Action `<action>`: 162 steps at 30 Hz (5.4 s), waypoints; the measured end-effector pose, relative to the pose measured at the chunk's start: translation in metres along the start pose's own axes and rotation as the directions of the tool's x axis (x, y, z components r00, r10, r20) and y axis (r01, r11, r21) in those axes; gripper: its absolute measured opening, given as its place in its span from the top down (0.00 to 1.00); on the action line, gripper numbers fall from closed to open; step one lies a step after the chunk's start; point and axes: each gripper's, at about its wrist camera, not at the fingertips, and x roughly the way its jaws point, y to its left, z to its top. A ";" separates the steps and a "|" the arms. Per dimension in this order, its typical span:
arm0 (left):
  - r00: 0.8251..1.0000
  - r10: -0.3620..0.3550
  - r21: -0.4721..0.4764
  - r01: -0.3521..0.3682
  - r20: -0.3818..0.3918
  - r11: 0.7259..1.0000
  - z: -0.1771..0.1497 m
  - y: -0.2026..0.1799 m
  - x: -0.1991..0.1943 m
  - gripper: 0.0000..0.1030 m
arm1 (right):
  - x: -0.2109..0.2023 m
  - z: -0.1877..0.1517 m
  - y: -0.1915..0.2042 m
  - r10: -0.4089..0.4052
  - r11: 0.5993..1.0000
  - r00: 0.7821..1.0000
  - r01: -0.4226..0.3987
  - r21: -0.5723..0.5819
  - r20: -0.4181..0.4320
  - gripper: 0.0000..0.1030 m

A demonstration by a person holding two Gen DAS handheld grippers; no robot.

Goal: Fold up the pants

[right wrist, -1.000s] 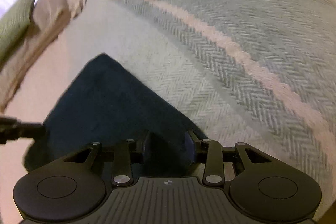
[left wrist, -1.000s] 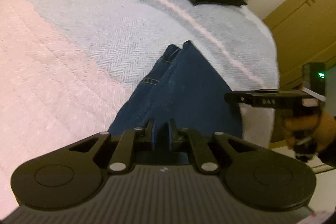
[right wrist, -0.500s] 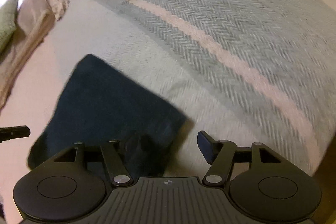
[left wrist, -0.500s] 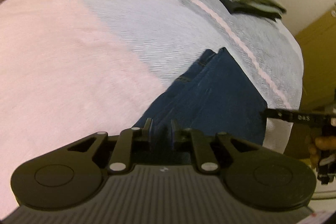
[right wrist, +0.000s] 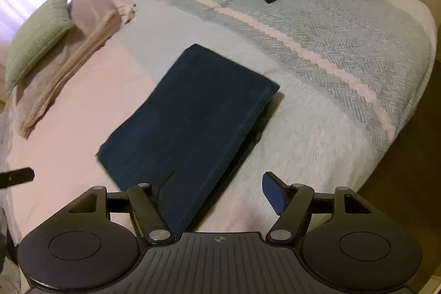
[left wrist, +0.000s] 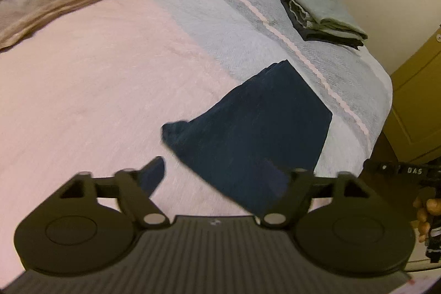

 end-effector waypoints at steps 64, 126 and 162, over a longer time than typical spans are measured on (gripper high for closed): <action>0.880 0.471 -0.007 -0.472 0.063 0.882 -0.113 -0.242 0.096 0.01 | 0.079 0.034 -0.085 0.211 -0.295 0.973 -0.027 -0.955 -0.093 0.31; 0.965 0.263 0.440 -0.233 -0.007 0.867 -0.014 -0.172 0.087 0.81 | 0.064 0.066 -0.016 0.180 -0.456 0.982 0.037 -0.889 -0.052 0.70; 0.937 0.159 0.833 -0.350 0.311 0.428 0.338 -0.389 0.438 0.83 | 0.154 0.460 -0.257 0.063 -0.084 0.932 0.362 -0.928 0.358 0.69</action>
